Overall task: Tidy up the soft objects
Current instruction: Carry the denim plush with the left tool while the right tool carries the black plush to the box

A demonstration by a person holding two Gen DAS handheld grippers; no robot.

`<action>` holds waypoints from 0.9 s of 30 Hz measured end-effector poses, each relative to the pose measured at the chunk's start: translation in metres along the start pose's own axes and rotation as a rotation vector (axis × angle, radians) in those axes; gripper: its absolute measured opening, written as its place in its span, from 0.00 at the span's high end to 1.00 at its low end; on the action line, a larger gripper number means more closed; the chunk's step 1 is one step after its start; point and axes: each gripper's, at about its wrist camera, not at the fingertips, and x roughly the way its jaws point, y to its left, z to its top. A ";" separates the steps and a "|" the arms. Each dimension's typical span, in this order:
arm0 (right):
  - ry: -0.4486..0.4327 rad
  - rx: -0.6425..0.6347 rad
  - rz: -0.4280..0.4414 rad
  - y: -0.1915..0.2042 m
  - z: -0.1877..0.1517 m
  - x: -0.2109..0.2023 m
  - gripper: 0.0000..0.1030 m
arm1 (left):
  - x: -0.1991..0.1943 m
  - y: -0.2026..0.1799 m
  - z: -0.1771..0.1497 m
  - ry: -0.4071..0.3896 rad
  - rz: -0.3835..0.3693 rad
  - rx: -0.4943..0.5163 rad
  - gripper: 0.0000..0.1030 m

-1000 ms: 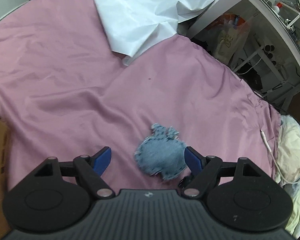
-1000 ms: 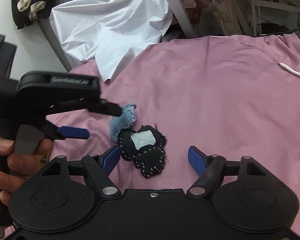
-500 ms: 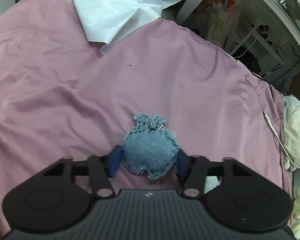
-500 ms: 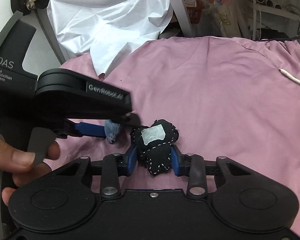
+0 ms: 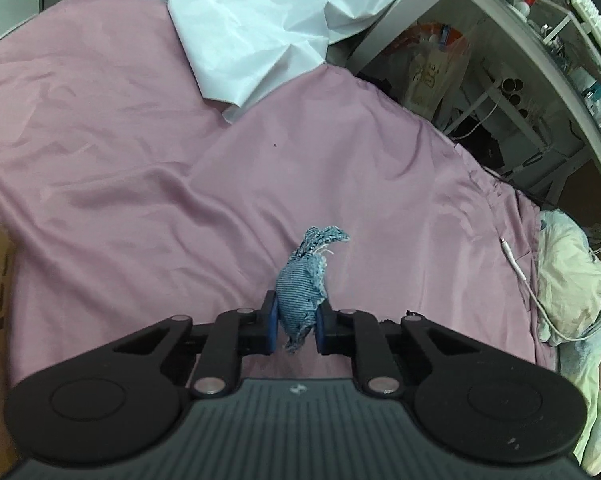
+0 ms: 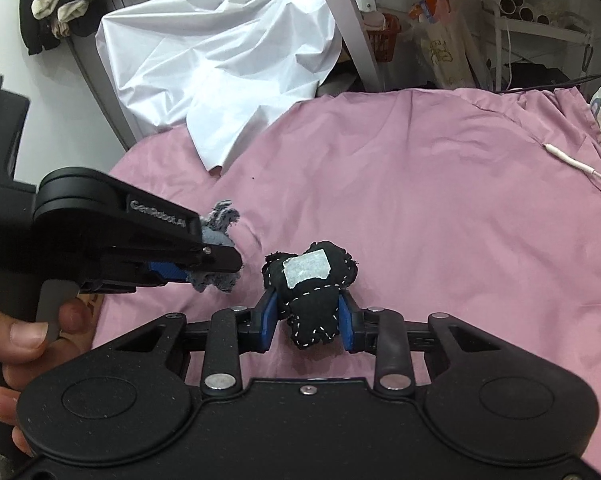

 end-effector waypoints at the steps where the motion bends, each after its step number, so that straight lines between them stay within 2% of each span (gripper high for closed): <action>1: -0.003 0.003 0.002 0.000 0.000 -0.001 0.70 | -0.003 0.000 0.000 -0.006 -0.003 0.000 0.85; 11: -0.036 0.065 0.049 0.008 -0.004 -0.015 0.70 | -0.040 0.009 0.002 -0.030 -0.030 -0.013 0.85; 27: -0.119 0.044 0.161 0.054 0.003 -0.041 0.70 | -0.120 0.044 0.004 -0.113 0.018 -0.048 0.85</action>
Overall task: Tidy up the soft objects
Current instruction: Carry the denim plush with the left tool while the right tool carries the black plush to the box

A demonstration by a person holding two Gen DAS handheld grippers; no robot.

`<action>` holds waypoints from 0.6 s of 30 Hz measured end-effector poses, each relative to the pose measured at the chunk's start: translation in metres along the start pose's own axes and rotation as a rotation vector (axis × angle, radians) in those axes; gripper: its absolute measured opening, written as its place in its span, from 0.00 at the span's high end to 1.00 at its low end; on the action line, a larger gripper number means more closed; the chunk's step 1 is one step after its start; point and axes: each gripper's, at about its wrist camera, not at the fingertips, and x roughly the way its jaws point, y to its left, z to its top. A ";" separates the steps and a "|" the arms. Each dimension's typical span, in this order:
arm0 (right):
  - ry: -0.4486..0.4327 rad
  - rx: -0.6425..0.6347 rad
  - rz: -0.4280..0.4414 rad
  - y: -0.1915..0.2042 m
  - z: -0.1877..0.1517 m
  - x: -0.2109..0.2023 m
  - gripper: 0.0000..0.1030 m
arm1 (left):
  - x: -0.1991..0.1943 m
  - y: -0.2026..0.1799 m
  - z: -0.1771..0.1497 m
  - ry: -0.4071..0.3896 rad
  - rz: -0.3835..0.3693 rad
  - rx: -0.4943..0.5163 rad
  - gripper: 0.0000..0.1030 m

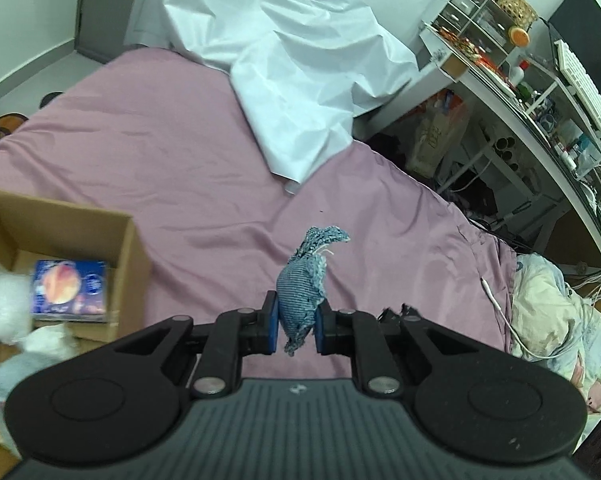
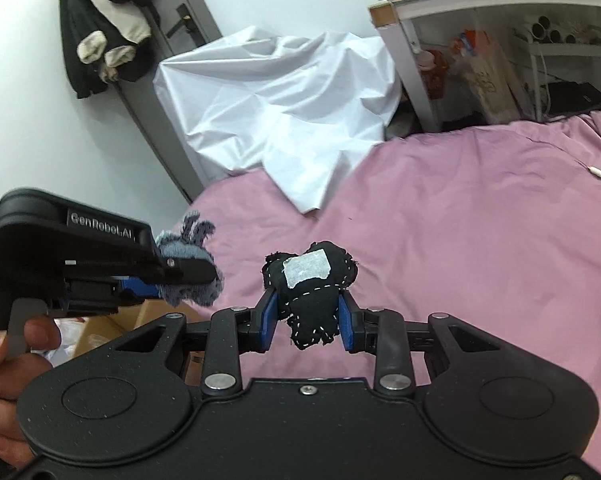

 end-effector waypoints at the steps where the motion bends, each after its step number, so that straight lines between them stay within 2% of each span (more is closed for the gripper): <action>1: -0.006 0.000 0.007 0.003 0.000 -0.001 0.70 | -0.004 0.003 0.000 0.000 0.004 -0.001 0.85; 8: -0.041 -0.031 0.059 0.030 0.000 -0.010 0.70 | -0.041 0.031 -0.001 -0.016 -0.005 -0.013 0.84; 18: -0.042 -0.051 0.169 0.079 -0.003 -0.012 0.70 | -0.088 0.080 -0.003 -0.052 0.078 -0.033 0.84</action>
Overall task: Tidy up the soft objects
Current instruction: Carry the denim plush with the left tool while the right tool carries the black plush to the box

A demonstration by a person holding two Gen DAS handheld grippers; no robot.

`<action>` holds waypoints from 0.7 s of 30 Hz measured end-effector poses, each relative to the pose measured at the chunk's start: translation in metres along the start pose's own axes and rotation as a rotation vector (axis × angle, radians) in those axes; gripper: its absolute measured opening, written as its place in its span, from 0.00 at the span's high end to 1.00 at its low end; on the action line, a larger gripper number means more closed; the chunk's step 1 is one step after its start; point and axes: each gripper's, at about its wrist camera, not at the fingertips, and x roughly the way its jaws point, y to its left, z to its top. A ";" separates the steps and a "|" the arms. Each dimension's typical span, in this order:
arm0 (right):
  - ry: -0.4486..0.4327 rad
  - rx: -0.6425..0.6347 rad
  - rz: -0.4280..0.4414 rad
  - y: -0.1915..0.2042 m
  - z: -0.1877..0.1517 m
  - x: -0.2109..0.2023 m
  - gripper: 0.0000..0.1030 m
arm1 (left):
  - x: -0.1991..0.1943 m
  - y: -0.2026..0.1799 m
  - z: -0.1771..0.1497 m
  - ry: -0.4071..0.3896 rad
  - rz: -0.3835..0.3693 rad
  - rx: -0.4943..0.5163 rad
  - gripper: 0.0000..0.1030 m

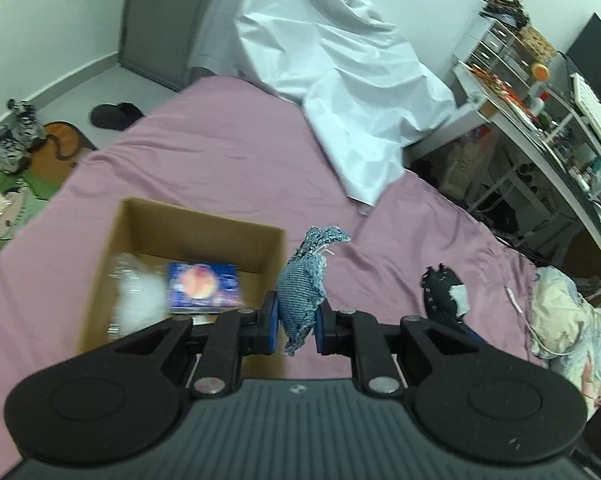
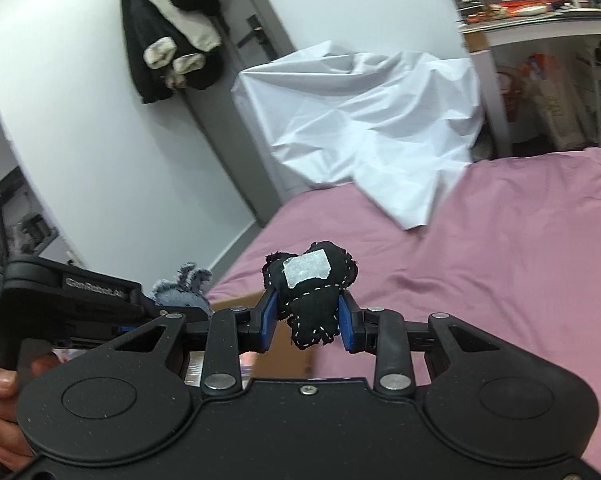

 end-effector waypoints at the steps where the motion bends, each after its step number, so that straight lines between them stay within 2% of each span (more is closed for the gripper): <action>1: 0.001 -0.004 0.008 0.004 0.000 0.000 0.70 | -0.002 0.006 0.000 0.003 0.010 -0.013 0.84; 10: 0.027 -0.032 0.054 0.039 -0.004 0.011 0.69 | -0.016 0.039 -0.003 0.002 0.050 -0.073 0.84; 21: 0.078 -0.082 0.035 0.068 -0.016 0.024 0.69 | -0.008 0.076 -0.008 0.019 0.057 -0.123 0.83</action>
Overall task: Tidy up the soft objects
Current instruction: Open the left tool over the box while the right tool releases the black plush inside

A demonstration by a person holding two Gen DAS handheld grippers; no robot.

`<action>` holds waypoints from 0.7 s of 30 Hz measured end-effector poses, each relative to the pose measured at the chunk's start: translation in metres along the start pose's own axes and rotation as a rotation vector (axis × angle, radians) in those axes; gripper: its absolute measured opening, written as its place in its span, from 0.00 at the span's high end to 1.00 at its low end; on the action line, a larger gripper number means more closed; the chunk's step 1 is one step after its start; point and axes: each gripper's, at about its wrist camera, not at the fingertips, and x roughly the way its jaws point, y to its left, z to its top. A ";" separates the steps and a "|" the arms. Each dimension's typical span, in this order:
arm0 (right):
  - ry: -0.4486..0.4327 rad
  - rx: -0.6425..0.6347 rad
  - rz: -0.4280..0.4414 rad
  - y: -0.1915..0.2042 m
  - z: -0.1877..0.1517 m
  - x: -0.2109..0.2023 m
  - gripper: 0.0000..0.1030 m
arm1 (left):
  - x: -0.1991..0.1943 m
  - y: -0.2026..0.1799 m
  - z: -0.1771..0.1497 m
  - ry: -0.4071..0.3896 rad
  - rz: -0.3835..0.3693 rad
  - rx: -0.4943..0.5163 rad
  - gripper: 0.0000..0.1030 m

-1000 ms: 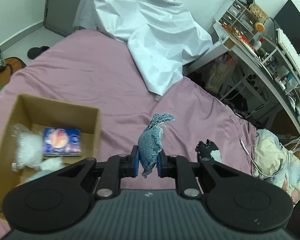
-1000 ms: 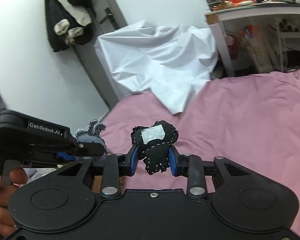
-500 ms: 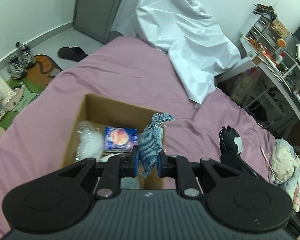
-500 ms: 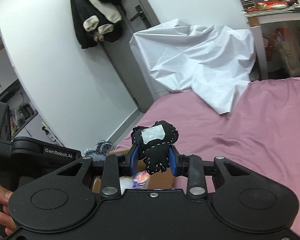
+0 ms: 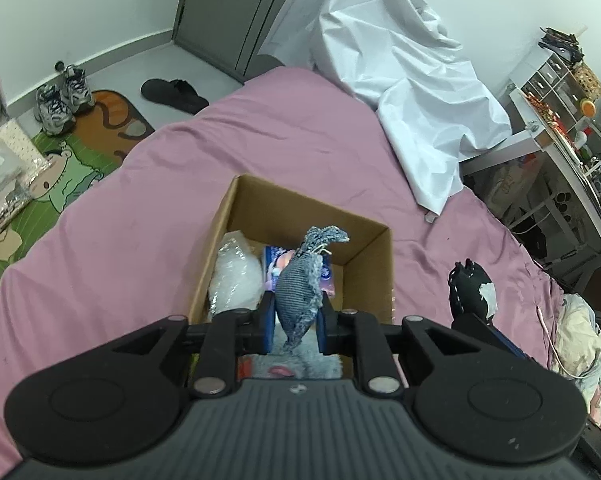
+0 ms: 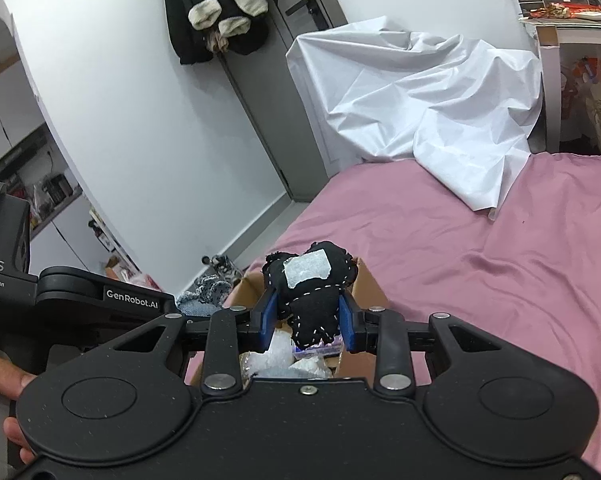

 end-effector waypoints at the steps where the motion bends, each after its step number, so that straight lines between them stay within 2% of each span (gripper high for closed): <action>1: 0.006 -0.005 -0.005 0.002 -0.001 0.002 0.69 | 0.001 0.001 0.000 -0.002 0.001 0.008 0.80; 4: 0.020 -0.015 -0.009 0.007 -0.003 0.007 0.69 | 0.002 0.004 0.001 -0.001 0.027 0.022 0.78; 7: 0.033 -0.020 -0.014 0.012 -0.005 0.013 0.67 | 0.002 0.012 0.004 0.005 0.034 -0.003 0.70; 14: 0.063 -0.033 -0.030 0.017 -0.009 0.028 0.65 | -0.003 0.028 0.008 -0.021 0.056 -0.039 0.59; 18: 0.073 -0.041 -0.035 0.021 -0.011 0.033 0.57 | -0.006 0.033 0.008 -0.021 0.060 -0.046 0.58; 21: 0.070 -0.032 -0.034 0.021 -0.011 0.034 0.52 | -0.010 0.033 0.009 -0.025 0.077 -0.042 0.53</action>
